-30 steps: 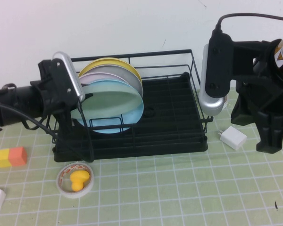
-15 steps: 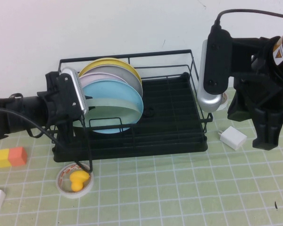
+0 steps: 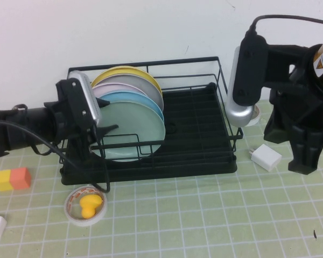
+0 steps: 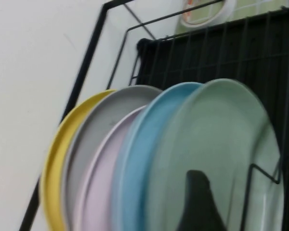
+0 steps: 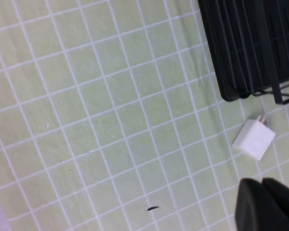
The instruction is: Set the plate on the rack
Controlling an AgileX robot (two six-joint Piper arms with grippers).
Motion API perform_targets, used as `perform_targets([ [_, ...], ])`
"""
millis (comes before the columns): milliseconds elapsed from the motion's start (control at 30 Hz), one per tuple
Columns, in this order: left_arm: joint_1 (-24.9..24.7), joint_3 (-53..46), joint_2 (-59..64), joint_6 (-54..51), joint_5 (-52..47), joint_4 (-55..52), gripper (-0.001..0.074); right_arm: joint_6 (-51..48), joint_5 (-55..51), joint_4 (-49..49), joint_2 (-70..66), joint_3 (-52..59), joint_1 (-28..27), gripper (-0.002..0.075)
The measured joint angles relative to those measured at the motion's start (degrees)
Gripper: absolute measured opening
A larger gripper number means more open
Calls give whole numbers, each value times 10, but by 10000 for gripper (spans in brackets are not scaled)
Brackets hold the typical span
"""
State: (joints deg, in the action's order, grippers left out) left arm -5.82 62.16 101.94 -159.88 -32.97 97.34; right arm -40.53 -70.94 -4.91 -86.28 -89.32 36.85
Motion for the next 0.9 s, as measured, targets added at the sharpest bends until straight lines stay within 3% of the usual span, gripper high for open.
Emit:
perform_targets([
  [100, 0, 0, -27, 67, 36, -1, 316, 36, 0, -7, 0, 0, 0, 0],
  [267, 0, 0, -113, 260, 162, 1, 71, 75, 0, -14, 15, 24, 0, 0],
  [333, 0, 0, -150, 334, 217, 3, 33, 88, 0, -22, 37, 53, 0, 0],
  [567, 0, -1, -296, 423, 323, 14, 1, 189, 124, -89, 163, 218, 0, 0],
  [900, 0, -46, -499, 465, 289, 16, 0, 266, 376, -118, 374, 523, 0, 0],
])
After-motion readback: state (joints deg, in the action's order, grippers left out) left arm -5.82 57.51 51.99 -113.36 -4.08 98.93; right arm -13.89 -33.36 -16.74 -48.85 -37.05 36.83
